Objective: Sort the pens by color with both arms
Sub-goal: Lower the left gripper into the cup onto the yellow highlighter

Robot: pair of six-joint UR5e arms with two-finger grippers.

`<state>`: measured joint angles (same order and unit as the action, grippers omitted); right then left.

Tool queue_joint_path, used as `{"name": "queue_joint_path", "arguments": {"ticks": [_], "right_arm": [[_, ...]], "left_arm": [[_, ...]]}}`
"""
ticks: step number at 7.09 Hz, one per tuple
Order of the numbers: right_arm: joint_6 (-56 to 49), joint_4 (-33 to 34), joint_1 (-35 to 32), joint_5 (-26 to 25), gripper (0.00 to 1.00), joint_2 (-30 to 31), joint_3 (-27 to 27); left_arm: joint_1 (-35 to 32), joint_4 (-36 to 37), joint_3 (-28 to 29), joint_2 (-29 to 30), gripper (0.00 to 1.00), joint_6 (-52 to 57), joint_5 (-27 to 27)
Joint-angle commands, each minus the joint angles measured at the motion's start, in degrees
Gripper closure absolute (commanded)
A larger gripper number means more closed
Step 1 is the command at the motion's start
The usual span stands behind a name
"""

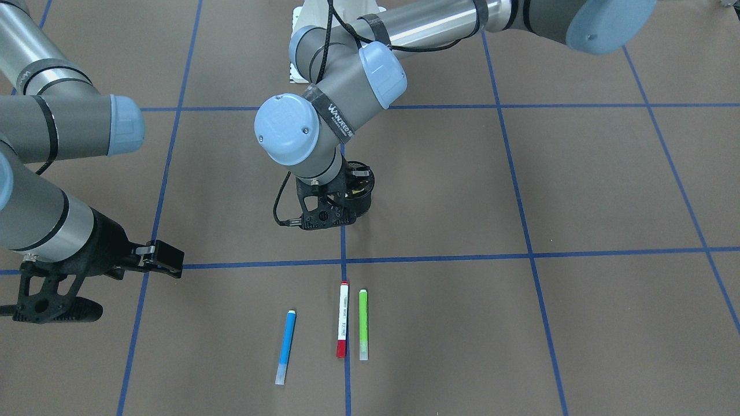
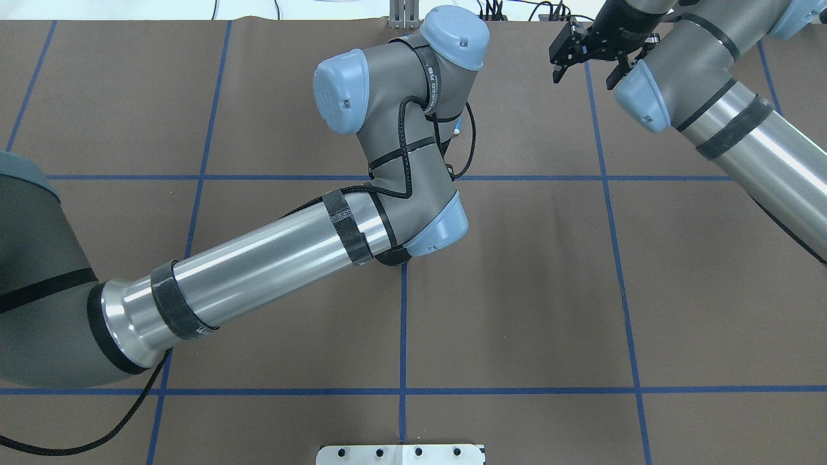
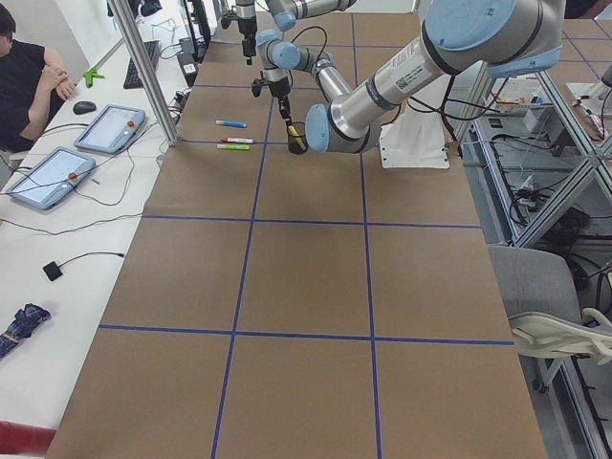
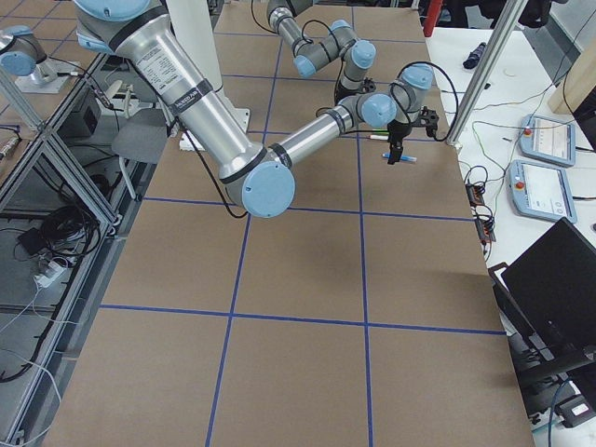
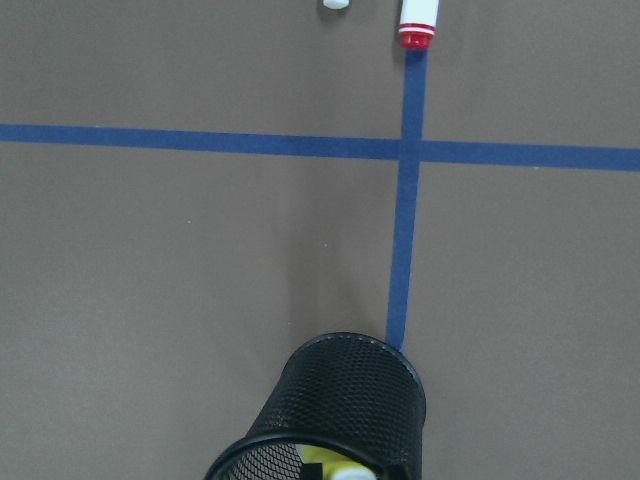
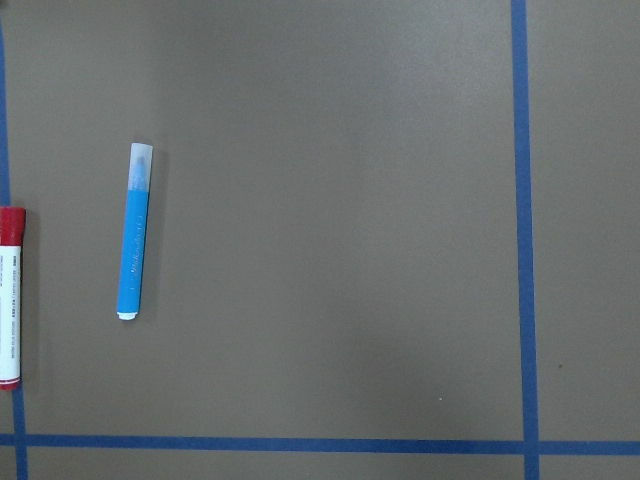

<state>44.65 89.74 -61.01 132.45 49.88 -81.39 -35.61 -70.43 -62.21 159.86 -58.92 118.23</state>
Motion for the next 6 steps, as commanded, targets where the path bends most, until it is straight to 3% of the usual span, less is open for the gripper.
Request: {"name": "queue_joint_path", "arguments": {"ticks": [1, 4, 6], "right_arm": [[0.0, -0.09, 0.19, 0.0, 0.01, -0.13, 0.0], [0.0, -0.09, 0.28, 0.0, 0.01, -0.22, 0.17], [0.0, -0.09, 0.28, 0.0, 0.01, -0.31, 0.09]], "left_arm": [[-0.08, 0.03, -0.19, -0.08, 0.77, 0.03, -0.71], [-0.51, 2.73, -3.77, -0.25, 0.97, -0.15, -0.8], [-0.6, 10.54, -10.79, -0.52, 1.0, -0.32, -0.89]]}}
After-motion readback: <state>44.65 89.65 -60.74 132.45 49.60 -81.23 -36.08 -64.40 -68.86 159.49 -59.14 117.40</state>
